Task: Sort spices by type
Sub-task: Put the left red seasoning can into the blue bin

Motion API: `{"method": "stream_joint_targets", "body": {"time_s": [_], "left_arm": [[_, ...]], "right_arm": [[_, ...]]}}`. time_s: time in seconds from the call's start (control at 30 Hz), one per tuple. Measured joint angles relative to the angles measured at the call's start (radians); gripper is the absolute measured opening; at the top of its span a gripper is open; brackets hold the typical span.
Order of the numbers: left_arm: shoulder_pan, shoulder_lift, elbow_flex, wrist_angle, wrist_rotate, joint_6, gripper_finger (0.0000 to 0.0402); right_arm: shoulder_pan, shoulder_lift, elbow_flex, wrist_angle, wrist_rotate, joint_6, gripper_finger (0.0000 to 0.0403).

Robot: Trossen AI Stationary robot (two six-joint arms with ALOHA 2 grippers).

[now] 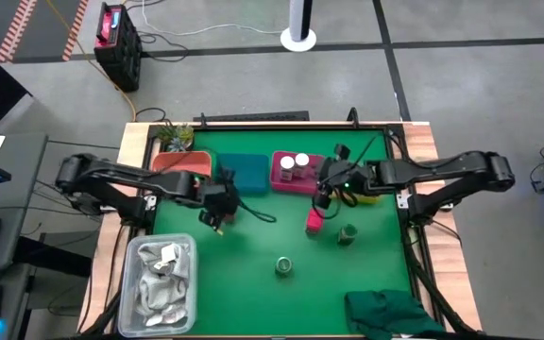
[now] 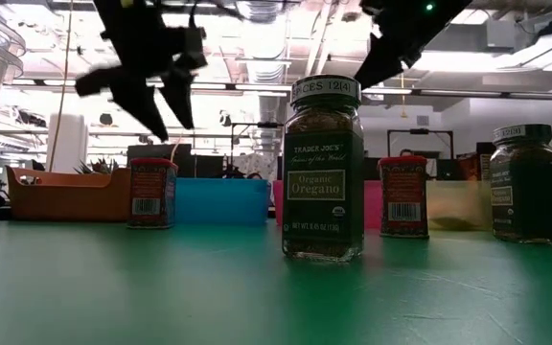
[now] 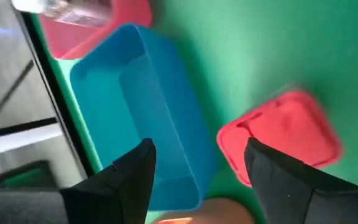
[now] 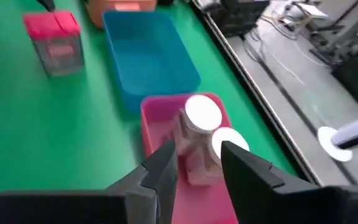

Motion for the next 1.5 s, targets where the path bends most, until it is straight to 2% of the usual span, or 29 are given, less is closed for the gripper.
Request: {"method": "stream_joint_targets", "body": {"time_s": [0.13,0.27,0.4,0.57,0.73,0.87,1.07,1.23,1.5], "left_arm": [[-0.021,0.065,0.000,-0.008,-0.017,0.113,0.0233],[-0.038,0.078,0.000,-0.025,-0.022,0.185,0.0233],[-0.039,0.068,0.003,-0.038,-0.005,0.224,0.0233],[-0.039,0.068,0.073,-0.065,-0.003,0.223,0.0233],[-0.043,0.072,0.151,-0.278,0.021,0.315,0.0233],[-0.043,0.080,0.150,-0.367,0.077,0.525,0.0233],[-0.051,0.080,0.150,-0.301,0.109,0.726,0.0236],[-0.051,0.080,0.149,-0.312,0.159,0.853,0.0254],[-0.048,0.079,0.137,-0.251,0.239,0.889,0.0277]], "right_arm": [[0.030,-0.040,0.000,-0.046,0.066,0.024,0.0154],[0.044,-0.078,-0.005,-0.059,0.087,0.036,0.0154],[0.043,-0.113,-0.026,-0.053,0.089,0.037,0.0154],[0.016,-0.143,-0.078,-0.011,0.088,0.037,0.0154],[-0.001,-0.146,-0.118,0.023,0.088,0.045,0.0154],[0.001,-0.146,-0.152,0.072,0.085,0.045,0.0154],[0.010,-0.146,-0.159,0.094,0.085,0.044,0.0154],[0.033,-0.146,-0.159,0.111,0.084,0.043,0.0154],[0.047,-0.146,-0.159,0.146,0.083,0.036,0.0154]]}}
